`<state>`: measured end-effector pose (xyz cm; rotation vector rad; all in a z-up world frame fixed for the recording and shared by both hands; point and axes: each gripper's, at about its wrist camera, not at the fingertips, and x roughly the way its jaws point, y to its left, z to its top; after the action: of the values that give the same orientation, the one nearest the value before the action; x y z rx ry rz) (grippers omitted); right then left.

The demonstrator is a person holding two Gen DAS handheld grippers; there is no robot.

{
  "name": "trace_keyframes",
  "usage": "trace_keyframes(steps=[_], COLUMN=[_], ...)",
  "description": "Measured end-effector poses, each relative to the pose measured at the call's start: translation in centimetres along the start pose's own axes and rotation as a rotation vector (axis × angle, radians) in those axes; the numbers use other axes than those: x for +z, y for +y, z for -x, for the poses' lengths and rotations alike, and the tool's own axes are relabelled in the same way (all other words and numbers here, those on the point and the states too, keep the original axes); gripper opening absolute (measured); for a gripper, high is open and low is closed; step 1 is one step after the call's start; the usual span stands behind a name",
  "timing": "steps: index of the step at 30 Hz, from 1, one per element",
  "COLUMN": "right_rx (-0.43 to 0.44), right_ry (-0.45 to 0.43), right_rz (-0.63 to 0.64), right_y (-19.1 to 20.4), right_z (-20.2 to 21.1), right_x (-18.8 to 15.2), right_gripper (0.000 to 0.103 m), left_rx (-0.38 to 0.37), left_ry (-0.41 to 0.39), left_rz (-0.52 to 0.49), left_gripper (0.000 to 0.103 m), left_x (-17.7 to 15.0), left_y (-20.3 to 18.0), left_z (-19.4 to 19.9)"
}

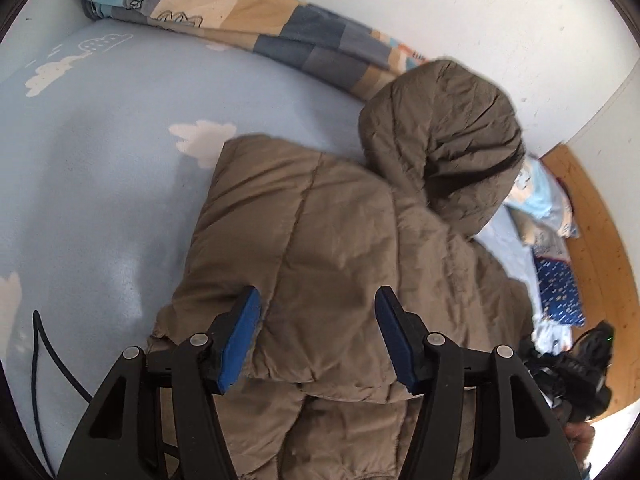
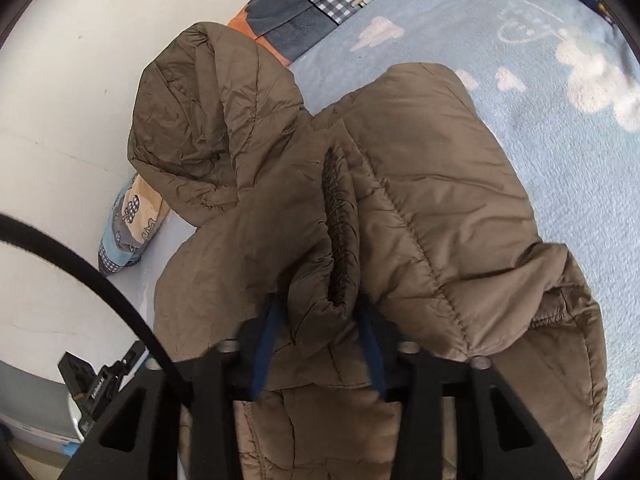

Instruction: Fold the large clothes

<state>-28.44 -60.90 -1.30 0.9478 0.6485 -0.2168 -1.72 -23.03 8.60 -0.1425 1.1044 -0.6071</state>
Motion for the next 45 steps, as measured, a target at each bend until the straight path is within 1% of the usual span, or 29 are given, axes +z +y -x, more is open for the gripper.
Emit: trace_keyframes(steps=[2, 5, 8, 9, 11, 13, 14, 17, 18, 19, 20, 22, 23, 24, 26, 29, 32, 34, 35, 38, 40, 42, 45], right_rx=[-0.021, -0.062, -0.115, -0.147, -0.178, -0.184, -0.188, -0.2, -0.215, -0.241, -0.274, -0.343, -0.356, -0.35, -0.328, -0.285, -0.288, -0.324, -0.337, -0.342, -0.325, -0.32, -0.333], right_ry=[-0.017, -0.044, -0.063, -0.061, -0.043, -0.005, -0.008, -0.009, -0.027, -0.056, -0.092, -0.196, -0.241, -0.283, -0.302, -0.264, -0.199, -0.172, -0.158, -0.108, -0.071, -0.058, -0.054], right_rz=[0.033, 0.076, 0.083, 0.095, 0.083, 0.082, 0.087, 0.091, 0.1, 0.119, 0.142, 0.191, 0.218, 0.253, 0.319, 0.377, 0.385, 0.391, 0.393, 0.357, 0.325, 0.31, 0.317], right_y=[0.5, 1.0, 0.9, 0.8, 0.0, -0.7, -0.7, -0.2, 0.1, 0.5, 1.0, 2.1, 2.8, 3.6, 5.0, 6.6, 7.3, 7.3, 7.2, 6.1, 5.1, 4.5, 4.7], right_z=[0.1, 0.4, 0.9, 0.8, 0.3, -0.7, -0.7, 0.4, 1.0, 1.7, 2.4, 4.2, 4.7, 5.2, 4.9, 3.2, 0.5, -1.1, -1.9, -3.6, -4.6, -5.0, -5.3], right_x=[-0.1, 0.0, 0.2, 0.3, 0.3, 0.1, 0.1, 0.3, 0.3, 0.3, 0.2, 0.1, 0.0, -0.1, -0.4, -0.8, -0.9, -0.9, -0.9, -0.7, -0.5, -0.6, -0.8], right_gripper=[0.019, 0.017, 0.017, 0.017, 0.017, 0.018, 0.019, 0.028, 0.033, 0.035, 0.035, 0.035, 0.035, 0.036, 0.035, 0.035, 0.035, 0.035, 0.035, 0.035, 0.035, 0.036, 0.036], left_rx=[0.026, 0.031, 0.049, 0.06, 0.091, 0.109, 0.111, 0.124, 0.13, 0.139, 0.151, 0.167, 0.167, 0.167, 0.162, 0.185, 0.2, 0.208, 0.21, 0.207, 0.2, 0.204, 0.196], left_ry=[0.023, 0.035, 0.051, 0.056, 0.048, 0.042, 0.035, -0.006, -0.039, -0.08, -0.122, -0.19, -0.203, -0.197, -0.177, -0.125, -0.075, -0.068, -0.06, -0.031, -0.02, -0.027, -0.044], left_rz=[-0.024, -0.045, -0.068, -0.088, -0.124, -0.152, -0.159, -0.175, -0.189, -0.208, -0.229, -0.264, -0.283, -0.295, -0.301, -0.299, -0.299, -0.296, -0.296, -0.281, -0.271, -0.272, -0.261], left_gripper=[0.059, 0.058, 0.059, 0.059, 0.059, 0.059, 0.059, 0.059, 0.059, 0.059, 0.059, 0.059, 0.059, 0.059, 0.059, 0.059, 0.059, 0.064, 0.065, 0.069, 0.069, 0.069, 0.069], left_x=[-0.5, -0.8, -1.3, -1.6, -2.0, -2.1, -2.1, -1.9, -1.6, -1.5, -1.3, -1.3, -1.3, -1.4, -1.6, -1.9, -2.3, -2.4, -2.3, -2.1, -2.1, -2.2, -2.2], left_y=[0.0, -0.2, -0.6, -0.9, -1.3, -1.7, -1.8, -2.0, -2.4, -2.8, -3.2, -4.1, -4.5, -4.8, -5.2, -5.1, -4.7, -4.5, -4.5, -4.0, -3.8, -3.8, -3.7], left_z=[-0.6, -0.7, -1.3, -1.6, -1.8, -1.8, -1.6, -0.2, 0.5, 1.3, 2.0, 2.9, 2.9, 2.7, 1.7, -0.1, -1.6, -2.0, -2.2, -2.8, -3.2, -3.3, -3.1])
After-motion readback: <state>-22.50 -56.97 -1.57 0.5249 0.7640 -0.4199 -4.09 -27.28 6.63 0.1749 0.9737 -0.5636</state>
